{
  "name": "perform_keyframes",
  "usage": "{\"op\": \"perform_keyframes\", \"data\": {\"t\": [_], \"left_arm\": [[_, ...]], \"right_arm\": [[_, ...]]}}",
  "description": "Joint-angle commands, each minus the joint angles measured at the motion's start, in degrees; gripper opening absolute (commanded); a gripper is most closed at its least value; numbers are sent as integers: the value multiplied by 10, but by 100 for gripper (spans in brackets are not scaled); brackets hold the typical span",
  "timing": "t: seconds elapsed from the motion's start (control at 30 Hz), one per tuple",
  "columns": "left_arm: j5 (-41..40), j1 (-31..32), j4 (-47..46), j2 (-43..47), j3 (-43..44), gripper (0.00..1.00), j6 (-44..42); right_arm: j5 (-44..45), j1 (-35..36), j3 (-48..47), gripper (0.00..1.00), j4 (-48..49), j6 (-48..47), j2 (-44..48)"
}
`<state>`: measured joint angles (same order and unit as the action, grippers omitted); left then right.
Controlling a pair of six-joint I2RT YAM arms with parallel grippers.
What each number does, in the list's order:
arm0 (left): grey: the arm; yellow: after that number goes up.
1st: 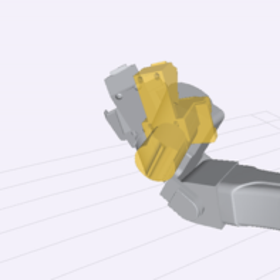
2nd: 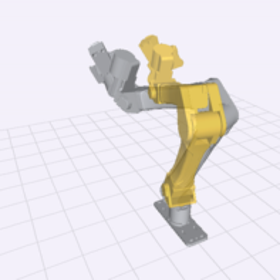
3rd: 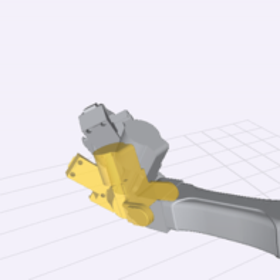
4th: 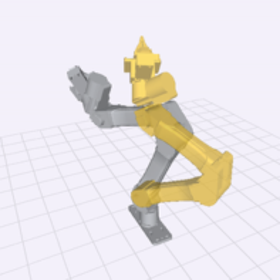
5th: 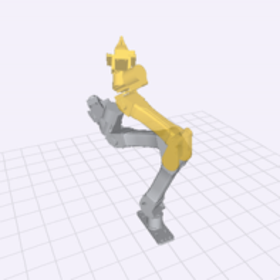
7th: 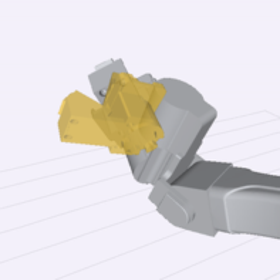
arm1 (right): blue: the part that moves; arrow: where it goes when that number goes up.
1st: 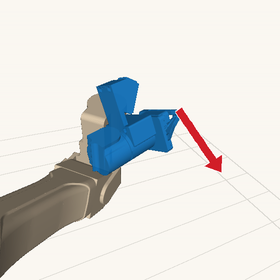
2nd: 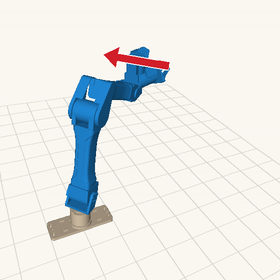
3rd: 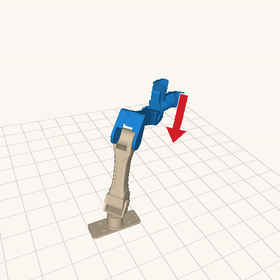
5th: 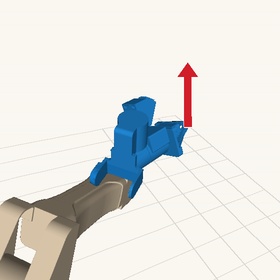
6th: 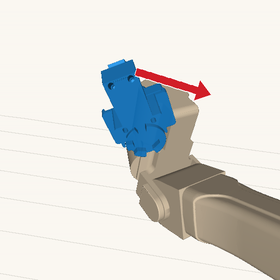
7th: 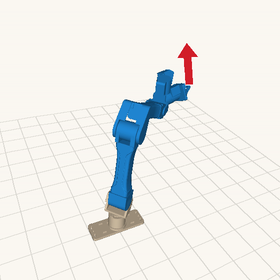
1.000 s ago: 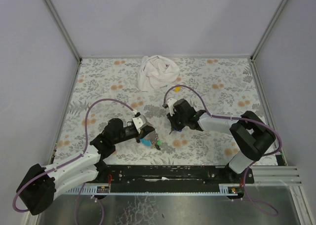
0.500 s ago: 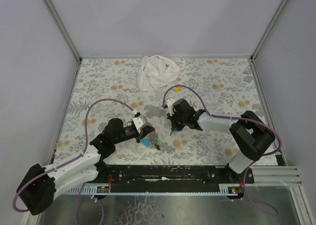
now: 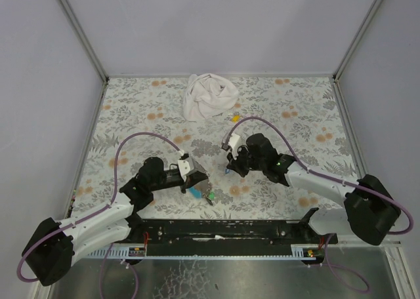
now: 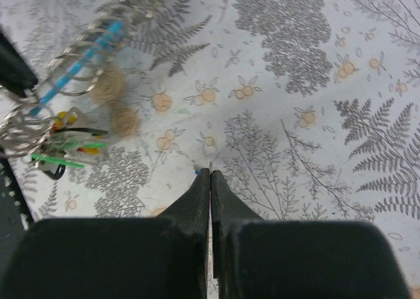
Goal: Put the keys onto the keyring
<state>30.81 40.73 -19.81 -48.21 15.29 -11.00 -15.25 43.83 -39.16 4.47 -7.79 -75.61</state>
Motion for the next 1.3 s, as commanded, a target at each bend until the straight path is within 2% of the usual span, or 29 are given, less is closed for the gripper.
{"op": "perform_keyframes", "data": {"t": [0.0,0.27,0.53,0.73,1.1,1.27], "left_arm": [[47,-3,-31,-4,0,0,-22],[84,-2,-20,-22,12,0,-37],[107,-2,-44,-30,7,0,-26],[110,-3,-45,-48,14,0,-25],[94,-3,-48,-46,13,0,-11],[97,-3,-48,-49,14,0,-12]], "right_arm": [[-93,5,18,0,30,-61,52],[-218,5,55,0,62,-123,133],[-287,12,75,0,107,-138,138],[-265,35,74,0,111,-150,126],[-109,105,86,0,120,-182,121],[-75,122,89,0,131,-188,118]]}}
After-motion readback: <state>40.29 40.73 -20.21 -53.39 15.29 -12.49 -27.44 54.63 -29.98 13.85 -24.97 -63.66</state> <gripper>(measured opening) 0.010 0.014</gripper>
